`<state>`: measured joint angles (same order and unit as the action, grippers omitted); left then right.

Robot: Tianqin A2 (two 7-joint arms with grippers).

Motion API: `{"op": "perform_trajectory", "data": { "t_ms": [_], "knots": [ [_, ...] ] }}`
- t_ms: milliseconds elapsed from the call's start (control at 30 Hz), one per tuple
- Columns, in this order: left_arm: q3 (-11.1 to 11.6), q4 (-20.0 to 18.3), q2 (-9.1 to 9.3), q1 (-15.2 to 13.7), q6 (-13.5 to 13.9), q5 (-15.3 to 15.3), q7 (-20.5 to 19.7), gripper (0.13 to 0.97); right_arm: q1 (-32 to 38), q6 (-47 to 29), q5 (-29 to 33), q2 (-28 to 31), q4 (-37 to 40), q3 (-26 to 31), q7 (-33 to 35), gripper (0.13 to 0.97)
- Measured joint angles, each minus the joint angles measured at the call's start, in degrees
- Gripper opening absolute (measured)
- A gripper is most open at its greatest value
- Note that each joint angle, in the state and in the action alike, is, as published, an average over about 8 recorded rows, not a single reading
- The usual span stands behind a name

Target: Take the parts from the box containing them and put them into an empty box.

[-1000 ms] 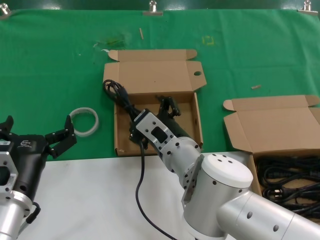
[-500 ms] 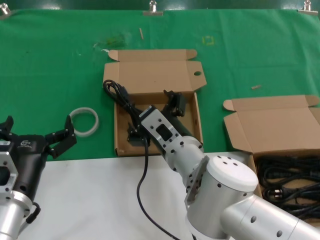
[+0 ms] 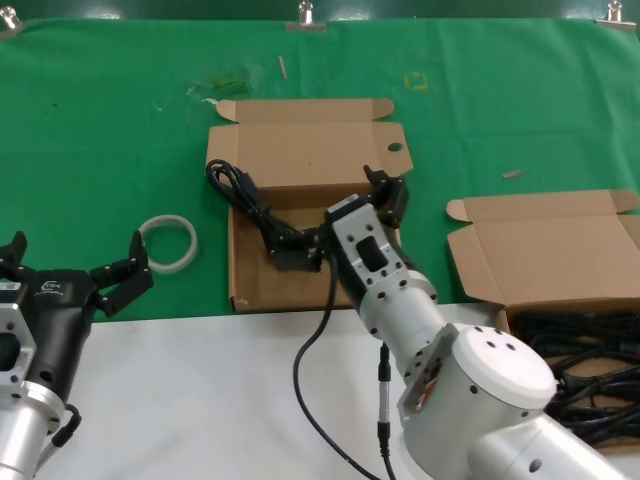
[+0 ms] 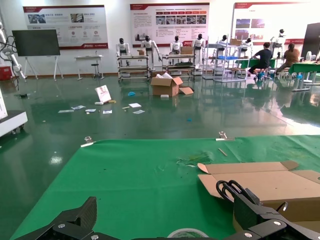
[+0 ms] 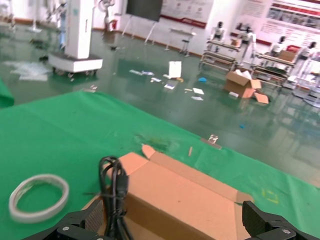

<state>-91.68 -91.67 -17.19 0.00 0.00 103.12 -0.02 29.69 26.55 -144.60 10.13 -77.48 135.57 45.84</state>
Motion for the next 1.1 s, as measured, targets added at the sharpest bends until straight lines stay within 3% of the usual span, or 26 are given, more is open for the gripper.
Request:
{"op": "perform_trajectory", "data": {
  "t_ms": [1100],
  "knots": [
    [0.00,0.00,0.00,0.00,0.00,0.01,0.02,0.965,-17.26,-15.42,24.08,0.00,-8.25,-25.50,-26.59,0.966]
  ]
}}
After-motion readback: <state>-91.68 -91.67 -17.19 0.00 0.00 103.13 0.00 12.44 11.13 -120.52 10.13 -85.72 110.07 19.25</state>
